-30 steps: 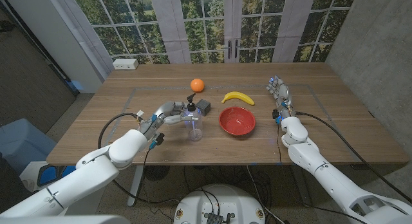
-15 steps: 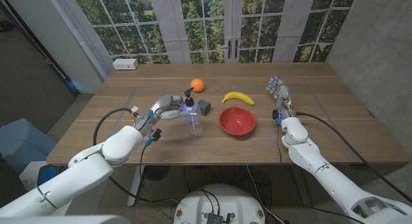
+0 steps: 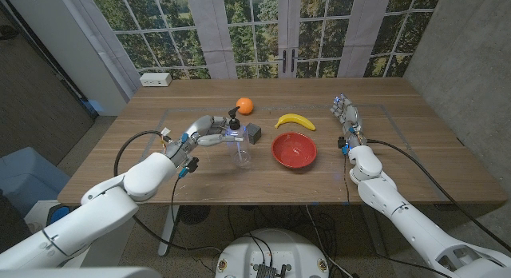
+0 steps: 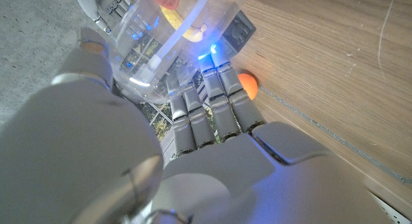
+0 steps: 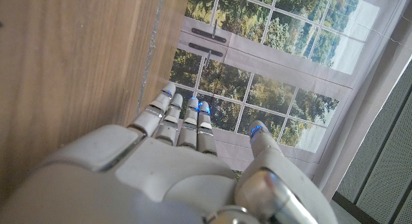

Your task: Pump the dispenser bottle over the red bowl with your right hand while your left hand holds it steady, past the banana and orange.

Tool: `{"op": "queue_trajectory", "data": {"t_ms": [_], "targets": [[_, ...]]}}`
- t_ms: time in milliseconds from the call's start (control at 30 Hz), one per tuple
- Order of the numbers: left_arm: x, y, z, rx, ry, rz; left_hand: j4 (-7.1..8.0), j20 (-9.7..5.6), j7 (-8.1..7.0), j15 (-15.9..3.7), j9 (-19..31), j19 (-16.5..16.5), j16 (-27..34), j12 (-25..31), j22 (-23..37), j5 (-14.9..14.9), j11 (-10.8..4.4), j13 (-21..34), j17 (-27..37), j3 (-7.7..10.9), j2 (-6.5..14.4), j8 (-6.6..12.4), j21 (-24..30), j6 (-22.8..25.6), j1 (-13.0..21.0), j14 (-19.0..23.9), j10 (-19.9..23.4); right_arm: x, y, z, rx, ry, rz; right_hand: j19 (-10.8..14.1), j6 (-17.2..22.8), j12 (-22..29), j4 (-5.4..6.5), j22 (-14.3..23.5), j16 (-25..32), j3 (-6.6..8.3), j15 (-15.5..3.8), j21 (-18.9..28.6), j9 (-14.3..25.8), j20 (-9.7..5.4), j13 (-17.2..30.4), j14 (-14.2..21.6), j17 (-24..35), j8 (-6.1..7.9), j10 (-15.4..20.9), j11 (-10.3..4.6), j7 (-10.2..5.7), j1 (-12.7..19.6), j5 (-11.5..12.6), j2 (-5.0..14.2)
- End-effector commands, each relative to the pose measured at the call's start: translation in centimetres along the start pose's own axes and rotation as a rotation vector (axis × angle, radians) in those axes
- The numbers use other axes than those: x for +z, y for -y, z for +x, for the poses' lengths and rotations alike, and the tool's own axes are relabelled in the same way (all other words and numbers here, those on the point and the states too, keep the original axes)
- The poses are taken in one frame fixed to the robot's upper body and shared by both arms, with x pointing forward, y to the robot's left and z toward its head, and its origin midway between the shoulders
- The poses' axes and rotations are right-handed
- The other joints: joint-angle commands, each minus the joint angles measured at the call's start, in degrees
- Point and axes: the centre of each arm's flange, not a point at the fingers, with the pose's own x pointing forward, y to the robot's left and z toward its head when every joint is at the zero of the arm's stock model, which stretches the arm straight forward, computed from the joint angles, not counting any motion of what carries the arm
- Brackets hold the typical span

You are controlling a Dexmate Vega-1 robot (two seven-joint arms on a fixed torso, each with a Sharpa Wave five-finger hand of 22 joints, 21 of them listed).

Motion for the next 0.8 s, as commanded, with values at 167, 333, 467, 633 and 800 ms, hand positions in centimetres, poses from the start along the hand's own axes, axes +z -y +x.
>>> {"op": "queue_trajectory", "data": {"t_ms": [167, 333, 467, 633, 800], "targets": [[-0.7, -1.6, 1.4, -0.003, -0.026, 0.036, -3.24, -5.82, -2.87, -15.16, 0.28, -0.64, 0.38, 0.35, 0.33, 0.42, -8.68, 4.88, 1.36, 7.47, 16.97, 0.15, 0.51, 5.27, 17.28, 7.71, 9.17, 0.1, -0.2, -0.2, 0.000, 0.005, -0.006, 0.16, 0.32, -0.24, -0.14, 0.22, -0.37, -0.10, 0.09, 0.10, 0.11, 0.43, 0.32, 0.31, 0.31, -0.17, 0.42, -0.11, -0.11, -0.44, 0.43, -0.03], [-0.8, -2.1, 1.8, -0.004, -0.028, 0.051, -3.22, -5.81, -2.89, -15.16, 0.29, -0.70, 0.35, 0.32, 0.35, 0.43, -8.69, 4.96, 1.35, 7.39, 16.98, 0.11, 0.63, 5.29, 17.36, 7.69, 9.14, 0.2, -0.2, -0.4, 0.003, 0.008, -0.010, 0.15, 0.39, -0.26, -0.17, 0.22, -0.40, -0.10, -0.03, 0.09, 0.11, 0.44, 0.32, 0.30, 0.31, -0.15, 0.42, -0.11, -0.14, -0.44, 0.43, -0.01], [-0.8, -2.1, 2.1, -0.012, -0.028, 0.053, -3.20, -5.79, -2.90, -15.16, 0.31, -0.75, 0.33, 0.36, 0.36, 0.45, -8.71, 5.04, 1.34, 7.32, 17.01, 0.07, 0.75, 5.31, 17.43, 7.70, 9.27, 0.3, -0.2, -0.6, 0.003, 0.008, -0.016, 0.16, 0.38, -0.25, -0.20, 0.22, -0.41, -0.10, -0.02, 0.09, 0.11, 0.41, 0.33, 0.32, 0.31, -0.15, 0.46, -0.24, -0.15, -0.43, 0.44, 0.00], [-0.6, -2.1, 2.1, -0.017, -0.023, 0.062, -3.19, -5.78, -2.87, -15.16, 0.32, -0.84, 0.30, 0.31, 0.37, 0.46, -8.69, 5.11, 1.32, 7.25, 16.99, 0.03, 0.85, 5.34, 17.50, 7.67, 9.19, 0.6, -0.2, -0.7, 0.000, 0.013, -0.021, 0.18, 0.37, -0.28, -0.24, 0.22, -0.45, -0.10, 0.03, 0.10, 0.11, 0.42, 0.33, 0.29, 0.32, -0.16, 0.43, -0.05, -0.14, -0.43, 0.45, 0.01], [-0.3, -2.0, 2.2, -0.024, -0.021, 0.066, -3.17, -5.78, -2.90, -15.16, 0.33, -0.91, 0.28, 0.28, 0.37, 0.47, -8.68, 5.18, 1.31, 7.18, 17.00, -0.02, 0.95, 5.32, 17.56, 7.68, 9.16, 0.6, -0.3, -0.7, 0.012, 0.012, -0.027, 0.16, 0.38, -0.28, -0.27, 0.22, -0.49, -0.11, -0.03, 0.09, 0.11, 0.44, 0.33, 0.27, 0.32, -0.16, 0.45, -0.08, -0.19, -0.43, 0.45, 0.01]]}}
